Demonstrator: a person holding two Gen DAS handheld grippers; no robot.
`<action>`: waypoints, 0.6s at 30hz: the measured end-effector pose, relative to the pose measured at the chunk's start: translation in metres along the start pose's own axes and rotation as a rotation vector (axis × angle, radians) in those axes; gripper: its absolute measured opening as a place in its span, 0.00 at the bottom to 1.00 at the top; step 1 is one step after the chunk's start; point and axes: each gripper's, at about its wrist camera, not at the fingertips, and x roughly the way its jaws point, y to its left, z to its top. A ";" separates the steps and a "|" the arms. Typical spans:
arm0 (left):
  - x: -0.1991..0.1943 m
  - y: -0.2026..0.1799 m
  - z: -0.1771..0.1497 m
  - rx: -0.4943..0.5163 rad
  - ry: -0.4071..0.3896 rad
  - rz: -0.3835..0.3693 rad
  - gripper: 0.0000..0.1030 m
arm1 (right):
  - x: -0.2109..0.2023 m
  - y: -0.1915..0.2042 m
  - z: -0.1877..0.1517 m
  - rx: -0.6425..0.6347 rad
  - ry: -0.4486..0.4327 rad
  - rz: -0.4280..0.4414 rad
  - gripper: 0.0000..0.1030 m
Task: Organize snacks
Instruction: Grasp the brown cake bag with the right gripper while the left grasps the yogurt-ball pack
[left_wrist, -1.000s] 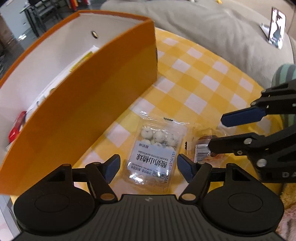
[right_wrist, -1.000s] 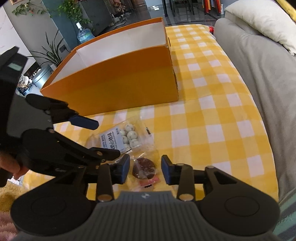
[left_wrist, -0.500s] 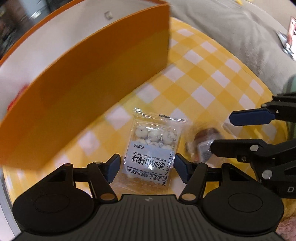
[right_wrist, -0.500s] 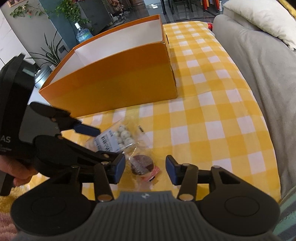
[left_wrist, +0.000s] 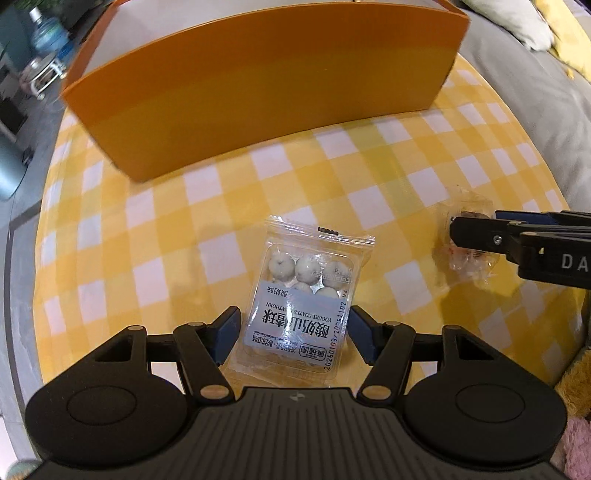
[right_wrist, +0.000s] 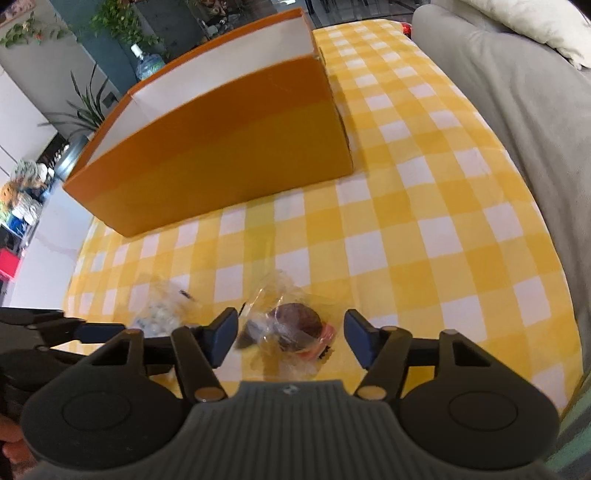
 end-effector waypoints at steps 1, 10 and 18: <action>0.000 0.002 -0.002 -0.011 -0.001 -0.002 0.71 | 0.001 0.001 0.000 -0.006 0.003 0.007 0.53; 0.001 0.007 -0.003 -0.036 -0.015 -0.044 0.78 | 0.002 0.011 -0.003 -0.087 -0.013 -0.010 0.49; 0.008 0.001 -0.001 -0.039 -0.013 -0.031 0.72 | 0.005 0.018 -0.006 -0.143 -0.008 -0.024 0.46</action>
